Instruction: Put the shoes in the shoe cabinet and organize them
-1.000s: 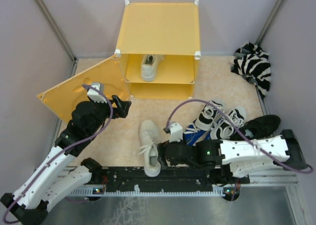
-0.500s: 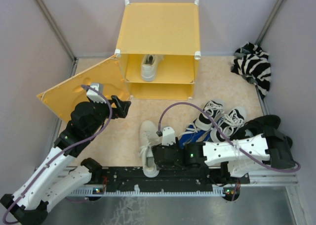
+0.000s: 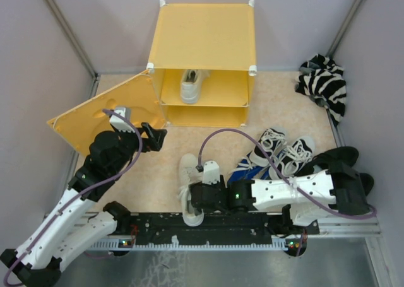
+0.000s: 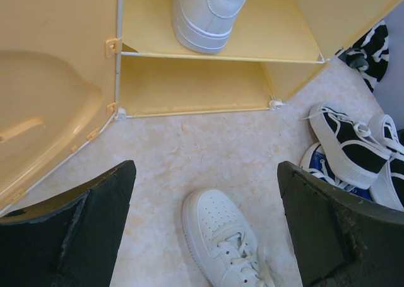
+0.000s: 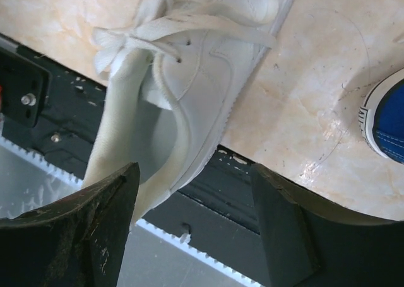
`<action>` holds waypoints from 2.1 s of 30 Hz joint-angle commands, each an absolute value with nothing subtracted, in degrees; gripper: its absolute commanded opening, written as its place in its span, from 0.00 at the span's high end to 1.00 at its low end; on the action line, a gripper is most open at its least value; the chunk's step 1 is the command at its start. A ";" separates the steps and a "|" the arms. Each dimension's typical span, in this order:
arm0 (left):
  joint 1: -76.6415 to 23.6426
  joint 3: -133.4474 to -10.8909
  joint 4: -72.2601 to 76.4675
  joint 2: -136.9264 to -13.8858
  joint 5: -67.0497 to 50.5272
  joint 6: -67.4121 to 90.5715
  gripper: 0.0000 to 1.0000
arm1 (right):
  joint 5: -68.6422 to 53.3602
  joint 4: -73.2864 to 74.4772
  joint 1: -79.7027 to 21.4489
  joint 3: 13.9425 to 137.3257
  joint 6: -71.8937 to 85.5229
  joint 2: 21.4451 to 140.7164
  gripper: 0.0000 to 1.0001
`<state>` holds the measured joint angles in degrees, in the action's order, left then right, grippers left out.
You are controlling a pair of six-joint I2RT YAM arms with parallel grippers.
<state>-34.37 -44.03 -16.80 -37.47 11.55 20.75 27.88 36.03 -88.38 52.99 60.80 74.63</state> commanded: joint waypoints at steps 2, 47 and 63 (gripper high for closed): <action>-34.56 -43.34 -17.18 -36.35 11.49 20.69 0.01 | 24.73 32.53 -83.99 52.26 62.39 76.19 0.32; -34.54 -45.80 -20.04 -32.26 12.48 18.82 0.01 | 46.58 48.76 -63.27 75.15 39.92 69.29 1.00; -34.57 -46.15 -18.78 -34.24 11.44 17.84 0.01 | 36.86 25.47 -44.89 80.77 25.35 78.25 1.00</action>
